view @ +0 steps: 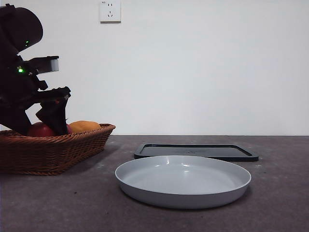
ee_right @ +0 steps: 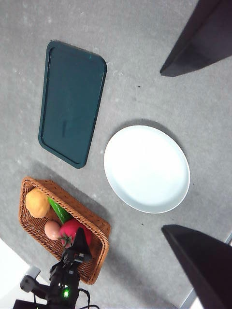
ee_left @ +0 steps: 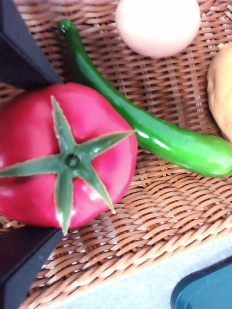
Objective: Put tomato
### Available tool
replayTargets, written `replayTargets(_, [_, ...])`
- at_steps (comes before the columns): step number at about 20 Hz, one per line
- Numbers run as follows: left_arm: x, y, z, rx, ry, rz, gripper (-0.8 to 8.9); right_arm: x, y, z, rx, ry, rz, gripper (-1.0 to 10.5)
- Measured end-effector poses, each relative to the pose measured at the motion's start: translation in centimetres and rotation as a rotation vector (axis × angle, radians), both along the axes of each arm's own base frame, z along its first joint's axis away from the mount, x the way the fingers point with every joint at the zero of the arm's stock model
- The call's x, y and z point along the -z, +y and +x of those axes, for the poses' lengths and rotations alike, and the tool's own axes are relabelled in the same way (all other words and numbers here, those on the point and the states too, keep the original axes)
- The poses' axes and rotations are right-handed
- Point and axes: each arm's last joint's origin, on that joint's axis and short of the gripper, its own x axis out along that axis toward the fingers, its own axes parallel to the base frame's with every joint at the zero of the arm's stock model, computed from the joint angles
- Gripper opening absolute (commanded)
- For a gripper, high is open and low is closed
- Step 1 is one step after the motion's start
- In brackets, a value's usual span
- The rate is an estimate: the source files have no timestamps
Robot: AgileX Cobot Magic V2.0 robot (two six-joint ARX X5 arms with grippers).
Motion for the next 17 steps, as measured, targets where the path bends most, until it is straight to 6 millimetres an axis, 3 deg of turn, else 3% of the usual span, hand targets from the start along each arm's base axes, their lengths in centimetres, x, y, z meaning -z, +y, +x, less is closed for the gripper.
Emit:
replayTargets(2, [-1.4,0.1,-0.6,-0.010,-0.040,-0.018,3.07,0.0,0.0,0.0,0.000,0.000,0.000,4.9])
replayTargets(5, [-5.4,-0.4,-2.5,0.036,-0.152,-0.105,3.07,0.0,0.0,0.0,0.000,0.000,0.000,4.9])
replayTargets(9, [-8.7,-3.2,-5.6,0.199,-0.234,-0.230,3.07,0.0,0.0,0.0,0.001,0.000,0.000,4.9])
replayTargets(13, [-8.5,-7.4,-7.3,0.369,-0.216,-0.257,3.07,0.0,0.0,0.0,0.001,0.000,-0.001,4.9])
replayTargets(17, [-6.5,-11.8,-7.4,0.494,-0.203,-0.275,3.07,0.0,0.0,0.0,0.001,0.000,-0.001,4.9])
